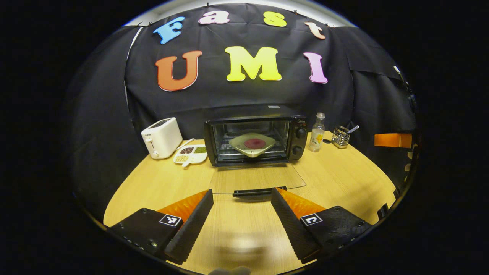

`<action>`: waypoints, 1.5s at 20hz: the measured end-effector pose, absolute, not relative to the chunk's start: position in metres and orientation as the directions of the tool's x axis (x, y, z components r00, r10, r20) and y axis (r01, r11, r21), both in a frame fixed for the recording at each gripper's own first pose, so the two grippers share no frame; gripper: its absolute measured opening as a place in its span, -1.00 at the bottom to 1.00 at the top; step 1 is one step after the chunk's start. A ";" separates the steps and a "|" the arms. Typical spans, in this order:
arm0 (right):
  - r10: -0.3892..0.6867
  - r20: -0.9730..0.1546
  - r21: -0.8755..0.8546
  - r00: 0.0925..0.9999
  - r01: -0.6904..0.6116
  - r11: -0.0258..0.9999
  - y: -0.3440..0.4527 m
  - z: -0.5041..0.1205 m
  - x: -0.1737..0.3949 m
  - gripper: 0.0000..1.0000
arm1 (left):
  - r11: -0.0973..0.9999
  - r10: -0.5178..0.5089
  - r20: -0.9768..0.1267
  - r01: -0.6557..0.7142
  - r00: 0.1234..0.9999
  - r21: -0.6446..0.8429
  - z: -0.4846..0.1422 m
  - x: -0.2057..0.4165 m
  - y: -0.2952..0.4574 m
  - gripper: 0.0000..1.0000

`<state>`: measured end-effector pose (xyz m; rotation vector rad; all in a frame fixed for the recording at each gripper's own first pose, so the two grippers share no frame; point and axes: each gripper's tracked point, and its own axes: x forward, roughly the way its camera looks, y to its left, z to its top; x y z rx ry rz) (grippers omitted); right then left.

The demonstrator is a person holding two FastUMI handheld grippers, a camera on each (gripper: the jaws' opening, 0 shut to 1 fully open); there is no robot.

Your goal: Open the electric oven with the left hand, put the food in, and close the electric oven.

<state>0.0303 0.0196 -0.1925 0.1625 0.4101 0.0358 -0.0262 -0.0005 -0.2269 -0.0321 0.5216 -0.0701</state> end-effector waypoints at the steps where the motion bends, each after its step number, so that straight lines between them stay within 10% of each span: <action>1: 0.073 -0.402 0.155 0.913 -0.011 0.988 0.010 -0.188 0.025 0.96 | 0.997 -0.069 -0.514 0.050 0.855 -0.051 -0.237 -0.024 -0.007 0.95; 10: 0.133 -0.454 0.103 0.881 -0.096 0.990 -0.055 -0.193 0.011 0.96 | 1.000 0.001 -0.613 -0.005 0.790 -0.004 -0.315 -0.003 -0.051 0.94; 30: -0.058 -0.508 0.127 0.859 0.141 0.982 -0.031 -0.196 -0.029 0.92 | 0.993 -0.115 -0.654 0.089 0.748 -0.073 -0.362 0.047 -0.044 0.94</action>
